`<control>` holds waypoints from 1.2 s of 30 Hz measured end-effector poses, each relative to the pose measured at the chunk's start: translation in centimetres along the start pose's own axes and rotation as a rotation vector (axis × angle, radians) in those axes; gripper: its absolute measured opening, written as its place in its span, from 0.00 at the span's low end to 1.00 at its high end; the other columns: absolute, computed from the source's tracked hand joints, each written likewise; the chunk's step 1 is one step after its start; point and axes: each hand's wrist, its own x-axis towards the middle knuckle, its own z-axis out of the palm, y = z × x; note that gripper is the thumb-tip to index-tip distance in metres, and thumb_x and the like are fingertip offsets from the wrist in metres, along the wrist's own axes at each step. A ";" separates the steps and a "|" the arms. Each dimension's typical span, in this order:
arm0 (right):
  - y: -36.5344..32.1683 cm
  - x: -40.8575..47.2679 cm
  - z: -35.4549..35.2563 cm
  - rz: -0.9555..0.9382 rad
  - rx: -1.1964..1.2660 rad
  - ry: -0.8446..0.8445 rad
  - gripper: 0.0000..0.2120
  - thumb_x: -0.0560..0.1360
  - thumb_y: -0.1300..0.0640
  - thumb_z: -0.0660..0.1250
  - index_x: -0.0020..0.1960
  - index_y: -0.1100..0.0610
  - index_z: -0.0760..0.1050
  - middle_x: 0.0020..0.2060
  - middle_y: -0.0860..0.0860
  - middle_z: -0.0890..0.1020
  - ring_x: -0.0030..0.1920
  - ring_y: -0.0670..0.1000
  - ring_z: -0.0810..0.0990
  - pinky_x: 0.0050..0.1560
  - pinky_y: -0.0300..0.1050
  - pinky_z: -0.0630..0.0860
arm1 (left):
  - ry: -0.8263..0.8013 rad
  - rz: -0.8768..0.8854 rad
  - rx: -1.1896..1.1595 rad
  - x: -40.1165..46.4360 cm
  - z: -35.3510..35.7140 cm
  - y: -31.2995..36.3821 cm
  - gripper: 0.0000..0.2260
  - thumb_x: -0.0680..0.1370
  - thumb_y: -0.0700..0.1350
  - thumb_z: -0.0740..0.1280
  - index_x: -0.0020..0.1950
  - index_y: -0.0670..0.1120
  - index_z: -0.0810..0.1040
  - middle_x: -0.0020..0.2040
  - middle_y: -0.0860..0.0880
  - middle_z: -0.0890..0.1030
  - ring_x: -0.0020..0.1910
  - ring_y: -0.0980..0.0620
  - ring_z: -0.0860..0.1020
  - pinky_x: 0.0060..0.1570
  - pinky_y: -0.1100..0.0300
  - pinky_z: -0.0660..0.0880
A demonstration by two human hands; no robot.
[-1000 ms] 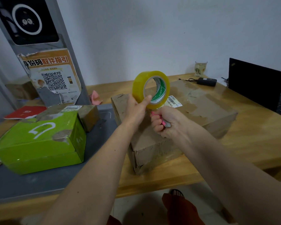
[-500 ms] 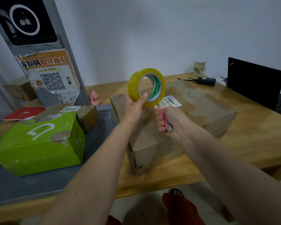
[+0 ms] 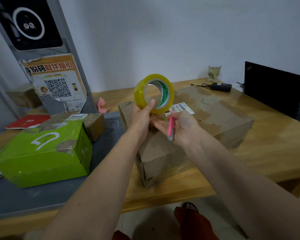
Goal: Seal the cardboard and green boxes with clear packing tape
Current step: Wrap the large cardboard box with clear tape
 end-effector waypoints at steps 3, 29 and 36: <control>-1.0 0.9 -0.4 -0.030 -0.051 0.055 0.09 0.83 0.63 0.52 0.56 0.64 0.69 0.56 0.63 0.78 0.58 0.64 0.79 0.49 0.55 0.79 | -0.012 -0.012 -0.018 -0.2 0.2 0.1 0.19 0.80 0.44 0.67 0.67 0.37 0.70 0.60 0.40 0.80 0.57 0.45 0.81 0.57 0.47 0.79; -1.5 4.4 1.0 -0.205 -0.854 0.167 0.12 0.72 0.75 0.67 0.47 0.64 0.67 0.37 0.63 0.80 0.25 0.56 0.80 0.23 0.44 0.79 | 0.011 -0.013 -0.311 -0.4 0.1 0.7 0.04 0.82 0.39 0.63 0.49 0.42 0.76 0.46 0.46 0.83 0.50 0.50 0.82 0.56 0.48 0.79; -1.9 5.1 0.5 -0.186 -0.852 0.153 0.14 0.69 0.76 0.70 0.51 0.68 0.71 0.31 0.62 0.80 0.22 0.54 0.79 0.25 0.43 0.80 | -0.002 -0.006 -0.285 -0.3 0.1 0.7 0.05 0.82 0.39 0.63 0.46 0.42 0.76 0.45 0.47 0.83 0.50 0.50 0.81 0.55 0.49 0.79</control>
